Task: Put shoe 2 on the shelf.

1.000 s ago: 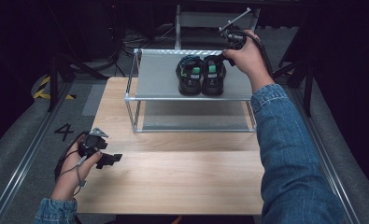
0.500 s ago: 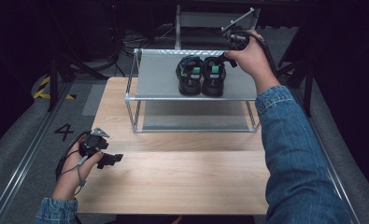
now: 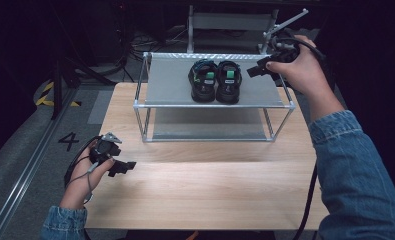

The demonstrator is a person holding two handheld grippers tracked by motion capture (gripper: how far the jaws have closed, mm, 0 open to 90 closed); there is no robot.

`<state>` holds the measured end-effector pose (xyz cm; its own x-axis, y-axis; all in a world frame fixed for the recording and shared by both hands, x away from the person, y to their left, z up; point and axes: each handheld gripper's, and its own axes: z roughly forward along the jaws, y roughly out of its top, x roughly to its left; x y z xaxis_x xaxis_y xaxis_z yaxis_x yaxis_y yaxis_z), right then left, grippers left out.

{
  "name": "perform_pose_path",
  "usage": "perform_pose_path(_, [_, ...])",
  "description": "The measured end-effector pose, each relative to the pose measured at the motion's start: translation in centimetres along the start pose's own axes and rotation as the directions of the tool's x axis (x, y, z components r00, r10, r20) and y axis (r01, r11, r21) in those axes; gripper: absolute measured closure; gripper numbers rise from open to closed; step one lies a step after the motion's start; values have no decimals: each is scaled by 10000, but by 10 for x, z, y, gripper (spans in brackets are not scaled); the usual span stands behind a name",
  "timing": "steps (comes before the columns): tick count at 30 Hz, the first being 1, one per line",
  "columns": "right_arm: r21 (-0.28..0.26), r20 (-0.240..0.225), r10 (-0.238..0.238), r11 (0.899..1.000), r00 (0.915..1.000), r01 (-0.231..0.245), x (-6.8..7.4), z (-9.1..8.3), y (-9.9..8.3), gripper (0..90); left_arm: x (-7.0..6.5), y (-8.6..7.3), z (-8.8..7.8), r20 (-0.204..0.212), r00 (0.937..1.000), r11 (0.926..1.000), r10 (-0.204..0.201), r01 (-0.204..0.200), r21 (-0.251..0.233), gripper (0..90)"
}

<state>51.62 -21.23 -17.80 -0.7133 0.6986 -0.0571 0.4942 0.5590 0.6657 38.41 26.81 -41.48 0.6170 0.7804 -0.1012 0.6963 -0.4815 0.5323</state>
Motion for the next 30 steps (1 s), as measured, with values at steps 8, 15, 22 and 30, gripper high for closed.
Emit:
perform_pose_path(8, [86,265,1,10000,9996,-3,4,-26,-31,441,-5,13,9,281,9989,9992,388,-391,112,202])
perform_pose_path(15, [265,337,103,9996,9994,-112,6,-41,-64,422,-8,24,14,411,9967,9974,702,-708,146,197])
perform_pose_path(22, [426,313,142,9990,9994,-155,8,-47,-87,409,-11,32,21,583,9949,9961,823,-840,270,196])
perform_pose_path(30, [804,105,563,9951,9984,-570,15,-48,-121,394,-13,38,29,685,9922,9934,1043,-1072,413,195])
